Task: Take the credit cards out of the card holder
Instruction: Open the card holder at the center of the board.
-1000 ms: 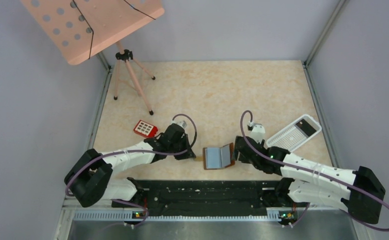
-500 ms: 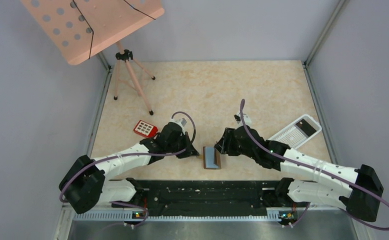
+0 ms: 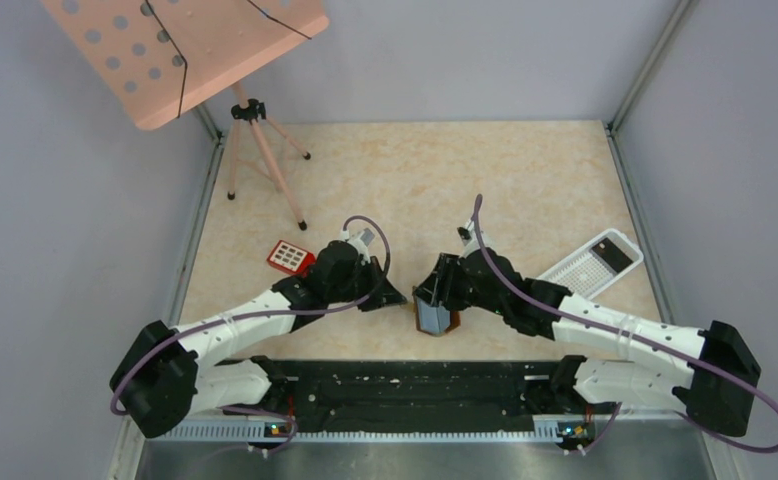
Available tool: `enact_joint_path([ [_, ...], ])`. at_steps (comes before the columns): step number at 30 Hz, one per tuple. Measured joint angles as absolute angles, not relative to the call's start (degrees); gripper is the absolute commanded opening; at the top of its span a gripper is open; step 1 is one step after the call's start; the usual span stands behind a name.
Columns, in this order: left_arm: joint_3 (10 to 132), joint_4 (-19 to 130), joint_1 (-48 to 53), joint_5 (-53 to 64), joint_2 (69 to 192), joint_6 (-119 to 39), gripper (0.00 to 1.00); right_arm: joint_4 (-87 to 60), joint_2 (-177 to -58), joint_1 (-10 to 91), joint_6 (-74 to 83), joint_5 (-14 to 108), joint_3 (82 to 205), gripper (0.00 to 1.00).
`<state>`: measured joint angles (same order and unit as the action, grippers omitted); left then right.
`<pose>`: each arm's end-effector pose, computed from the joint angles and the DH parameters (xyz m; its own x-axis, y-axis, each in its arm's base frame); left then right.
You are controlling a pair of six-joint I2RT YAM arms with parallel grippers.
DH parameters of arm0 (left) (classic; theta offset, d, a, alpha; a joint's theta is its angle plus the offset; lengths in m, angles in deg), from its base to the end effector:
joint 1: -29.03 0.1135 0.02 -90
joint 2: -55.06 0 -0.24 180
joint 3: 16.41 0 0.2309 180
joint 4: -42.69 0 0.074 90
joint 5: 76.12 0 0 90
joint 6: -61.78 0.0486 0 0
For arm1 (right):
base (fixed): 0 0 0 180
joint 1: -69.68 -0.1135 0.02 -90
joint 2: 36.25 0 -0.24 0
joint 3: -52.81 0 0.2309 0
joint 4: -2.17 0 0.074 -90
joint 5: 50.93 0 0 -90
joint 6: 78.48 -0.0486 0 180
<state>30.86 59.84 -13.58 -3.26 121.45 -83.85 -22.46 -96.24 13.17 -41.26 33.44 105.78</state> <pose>0.1663 -0.1724 0.1865 -0.9241 -0.2216 -0.3112 0.1046 0.6368 -0.7639 0.1327 0.1919 0.2289 -0.7994 0.2280 -0.5559 -0.2436 0.7228 0.6467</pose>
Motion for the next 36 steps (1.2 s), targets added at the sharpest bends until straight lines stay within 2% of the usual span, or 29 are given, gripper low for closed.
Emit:
enact_joint_path([
  [5, 30.84, 59.01, -13.58, -3.26, 121.21, -83.92, 0.0, -22.13, -97.11, 13.17, -41.67, 32.2, 105.34, 0.42],
  [12, 29.95, 59.01, -13.58, -3.22, 121.21, -84.05, 0.0, -23.24, -98.93, 13.17, -41.85, 29.97, 100.36, 0.52],
  [22, 29.88, 58.99, -13.58, -3.2, 121.21, -84.05, 0.0, -19.35, -102.14, 13.17, -42.33, 31.13, 98.66, 0.53],
  [30, 29.49, 59.01, -13.58, -2.98, 120.69, -84.05, 0.0, -16.62, -104.68, 13.17, -42.26, 30.54, 98.33, 0.62],
  [33, 29.33, 58.95, -13.58, -2.98, 120.69, -84.05, 0.0, -15.57, -106.75, 13.17, -42.26, 30.56, 97.52, 0.59],
  [36, 29.16, 59.06, -13.58, -2.87, 120.69, -84.05, 0.0, -15.48, -107.5, 13.17, -42.3, 30.3, 96.54, 0.53],
])
